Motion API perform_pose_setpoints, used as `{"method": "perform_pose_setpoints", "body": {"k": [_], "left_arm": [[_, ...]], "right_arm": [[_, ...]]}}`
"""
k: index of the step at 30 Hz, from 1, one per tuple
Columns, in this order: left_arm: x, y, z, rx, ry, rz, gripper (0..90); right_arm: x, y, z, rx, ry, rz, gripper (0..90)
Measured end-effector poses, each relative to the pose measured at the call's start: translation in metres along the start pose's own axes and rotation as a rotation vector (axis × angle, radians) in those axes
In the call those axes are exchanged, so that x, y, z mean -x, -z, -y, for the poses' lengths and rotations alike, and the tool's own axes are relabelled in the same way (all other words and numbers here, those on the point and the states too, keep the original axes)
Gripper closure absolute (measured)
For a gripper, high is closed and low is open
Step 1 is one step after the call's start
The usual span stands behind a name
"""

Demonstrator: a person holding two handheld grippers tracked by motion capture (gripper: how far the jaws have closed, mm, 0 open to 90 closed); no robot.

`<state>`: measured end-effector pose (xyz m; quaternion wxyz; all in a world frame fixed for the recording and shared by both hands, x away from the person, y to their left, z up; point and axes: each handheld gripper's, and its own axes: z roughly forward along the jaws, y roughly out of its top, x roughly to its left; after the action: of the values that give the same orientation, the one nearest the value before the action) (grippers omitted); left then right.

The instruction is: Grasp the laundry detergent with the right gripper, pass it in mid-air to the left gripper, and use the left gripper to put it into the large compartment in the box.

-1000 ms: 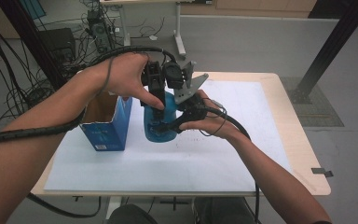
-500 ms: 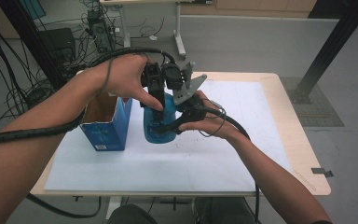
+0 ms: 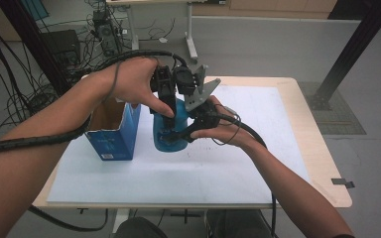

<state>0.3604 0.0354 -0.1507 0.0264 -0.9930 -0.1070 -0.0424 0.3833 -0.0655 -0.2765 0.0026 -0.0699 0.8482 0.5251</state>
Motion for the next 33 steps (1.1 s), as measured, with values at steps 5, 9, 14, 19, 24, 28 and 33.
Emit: {"method": "perform_pose_setpoints", "body": {"k": [5,9,14,19,24,28,33], "left_arm": [[0.0007,0.0008,-0.0005,0.005,0.003,-0.008,38.0],[0.0004,0.0016,-0.0011,0.004,0.000,-0.005,38.0],[-0.0001,0.0011,-0.0006,0.008,0.002,-0.002,38.0],[-0.0004,0.0008,0.0007,0.011,0.007,0.003,38.0],[-0.0008,0.0003,0.0015,0.013,0.011,0.007,38.1],[-0.0012,0.0004,0.0014,0.016,0.017,0.011,38.1],[-0.0027,0.0017,0.0010,0.020,0.027,0.017,38.1]], "right_arm": [[0.0000,0.0011,-0.0006,-0.001,0.003,0.008,42.8],[0.0001,0.0018,-0.0006,0.001,0.006,0.006,42.8],[-0.0003,0.0021,-0.0002,-0.003,-0.003,0.006,42.6],[-0.0013,0.0008,-0.0004,0.004,-0.011,-0.008,42.5],[-0.0006,0.0003,-0.0005,-0.004,-0.002,-0.001,42.4],[-0.0016,0.0004,-0.0004,0.000,-0.019,-0.009,42.2],[-0.0001,0.0016,0.0003,0.005,-0.021,0.011,36.2]]}}
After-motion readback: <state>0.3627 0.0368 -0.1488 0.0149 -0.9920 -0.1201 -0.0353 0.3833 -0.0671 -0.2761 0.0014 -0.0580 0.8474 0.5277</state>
